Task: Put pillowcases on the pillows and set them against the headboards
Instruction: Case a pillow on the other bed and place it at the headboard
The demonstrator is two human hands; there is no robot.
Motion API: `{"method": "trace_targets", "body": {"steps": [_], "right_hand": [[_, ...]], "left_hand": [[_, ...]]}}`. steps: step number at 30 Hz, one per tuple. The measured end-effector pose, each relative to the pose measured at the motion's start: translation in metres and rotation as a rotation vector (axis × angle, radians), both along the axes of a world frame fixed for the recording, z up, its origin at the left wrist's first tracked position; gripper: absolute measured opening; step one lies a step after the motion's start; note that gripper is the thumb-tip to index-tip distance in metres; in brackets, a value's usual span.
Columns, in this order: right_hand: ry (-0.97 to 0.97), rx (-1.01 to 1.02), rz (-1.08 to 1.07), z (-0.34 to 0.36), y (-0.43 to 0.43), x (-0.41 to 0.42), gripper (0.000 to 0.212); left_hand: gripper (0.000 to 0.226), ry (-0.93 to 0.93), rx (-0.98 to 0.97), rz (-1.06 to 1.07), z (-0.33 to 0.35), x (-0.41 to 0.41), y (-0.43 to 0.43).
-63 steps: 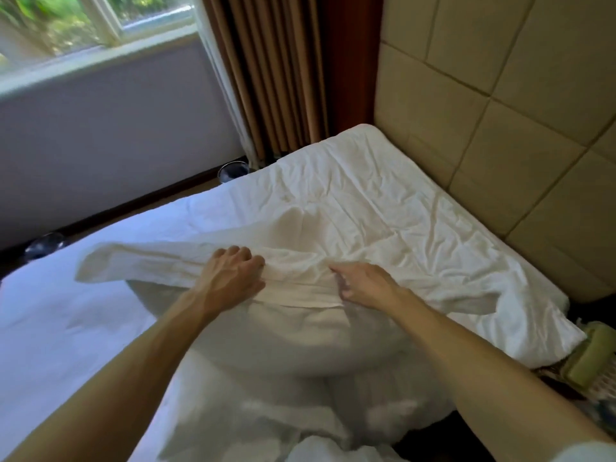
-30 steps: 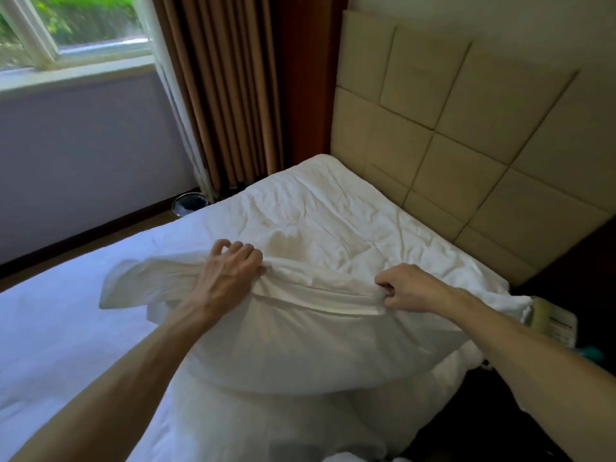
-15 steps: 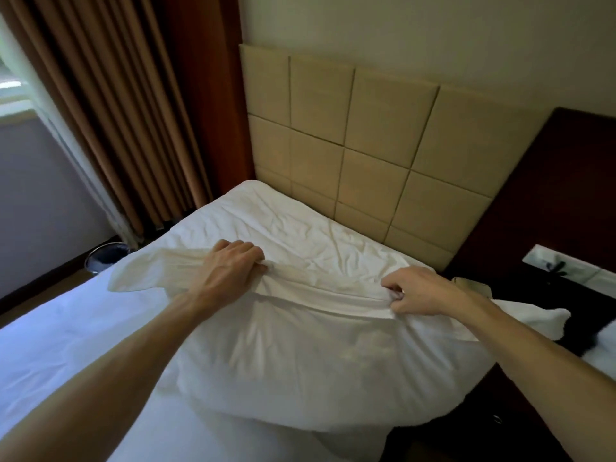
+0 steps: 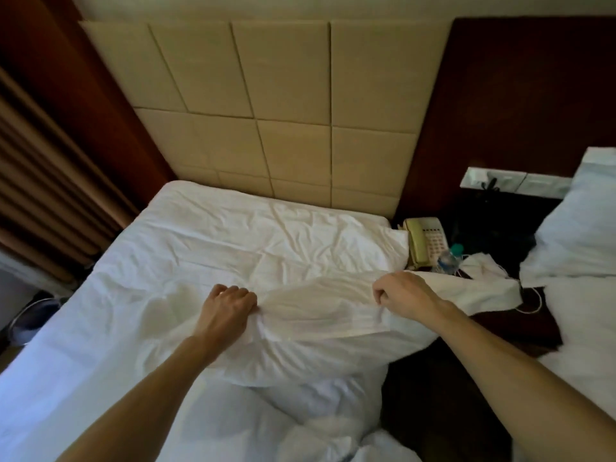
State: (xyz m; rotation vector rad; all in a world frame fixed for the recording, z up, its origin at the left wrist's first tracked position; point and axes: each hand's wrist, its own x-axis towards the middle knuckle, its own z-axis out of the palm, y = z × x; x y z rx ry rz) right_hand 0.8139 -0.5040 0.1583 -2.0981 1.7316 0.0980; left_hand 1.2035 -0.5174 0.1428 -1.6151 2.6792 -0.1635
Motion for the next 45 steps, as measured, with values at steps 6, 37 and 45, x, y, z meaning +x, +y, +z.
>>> {"method": "trace_targets", "body": {"steps": [6, 37, 45], "right_hand": [[0.06, 0.18, 0.059, -0.054, 0.029, -0.052, 0.031], [0.182, -0.08, 0.231, -0.077, -0.123, -0.033, 0.022], [0.184, -0.103, 0.272, -0.054, -0.104, -0.03, 0.014]], "left_hand": [[0.017, 0.01, -0.029, 0.03, -0.024, -0.02, 0.01], [0.049, 0.193, 0.235, 0.356, -0.02, -0.038, -0.065], [0.041, 0.054, 0.17, 0.358, -0.035, -0.049, -0.045]]}}
